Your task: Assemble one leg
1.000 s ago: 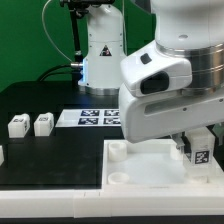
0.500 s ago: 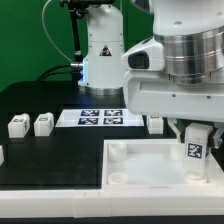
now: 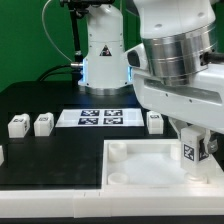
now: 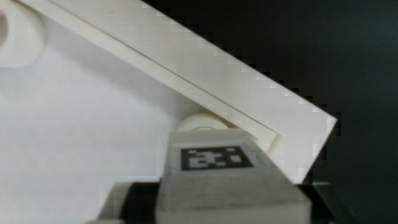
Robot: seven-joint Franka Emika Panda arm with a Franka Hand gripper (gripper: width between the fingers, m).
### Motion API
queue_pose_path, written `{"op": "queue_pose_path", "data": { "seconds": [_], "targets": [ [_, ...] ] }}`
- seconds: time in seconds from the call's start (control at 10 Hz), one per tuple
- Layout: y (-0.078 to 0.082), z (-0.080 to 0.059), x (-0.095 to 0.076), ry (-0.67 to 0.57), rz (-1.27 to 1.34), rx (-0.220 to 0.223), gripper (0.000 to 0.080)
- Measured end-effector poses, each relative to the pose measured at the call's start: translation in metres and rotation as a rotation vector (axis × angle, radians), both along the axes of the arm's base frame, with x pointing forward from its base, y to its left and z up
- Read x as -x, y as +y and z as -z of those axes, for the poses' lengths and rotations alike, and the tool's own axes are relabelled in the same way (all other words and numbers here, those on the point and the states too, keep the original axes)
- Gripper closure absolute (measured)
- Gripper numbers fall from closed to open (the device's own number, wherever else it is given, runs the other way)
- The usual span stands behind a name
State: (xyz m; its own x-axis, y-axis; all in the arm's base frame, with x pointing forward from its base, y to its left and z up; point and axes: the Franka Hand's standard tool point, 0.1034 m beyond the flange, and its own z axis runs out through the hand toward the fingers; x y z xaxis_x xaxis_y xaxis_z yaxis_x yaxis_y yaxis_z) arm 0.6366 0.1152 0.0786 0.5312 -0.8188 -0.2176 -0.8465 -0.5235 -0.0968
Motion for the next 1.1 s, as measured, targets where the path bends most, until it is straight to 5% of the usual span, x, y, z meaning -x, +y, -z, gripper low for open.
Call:
{"op": "queue_pose_path", "data": {
  "seconds": [0.1, 0.2, 0.3, 0.4, 1.1],
  "targets": [
    [0.0, 0.0, 0.0, -0.007, -0.031, -0.001, 0.0504],
    [0.001, 0.001, 0.001, -0.007, -0.035, -0.001, 0.0279],
    [0.004, 0.001, 0.003, -0.038, -0.23, 0.019, 0.0279],
    [0.01, -0.003, 0.004, -0.06, -0.431, 0.046, 0.0178],
    [0.0, -0.006, -0.007, -0.262, -1.386, 0.076, 0.015]
  ]
}}
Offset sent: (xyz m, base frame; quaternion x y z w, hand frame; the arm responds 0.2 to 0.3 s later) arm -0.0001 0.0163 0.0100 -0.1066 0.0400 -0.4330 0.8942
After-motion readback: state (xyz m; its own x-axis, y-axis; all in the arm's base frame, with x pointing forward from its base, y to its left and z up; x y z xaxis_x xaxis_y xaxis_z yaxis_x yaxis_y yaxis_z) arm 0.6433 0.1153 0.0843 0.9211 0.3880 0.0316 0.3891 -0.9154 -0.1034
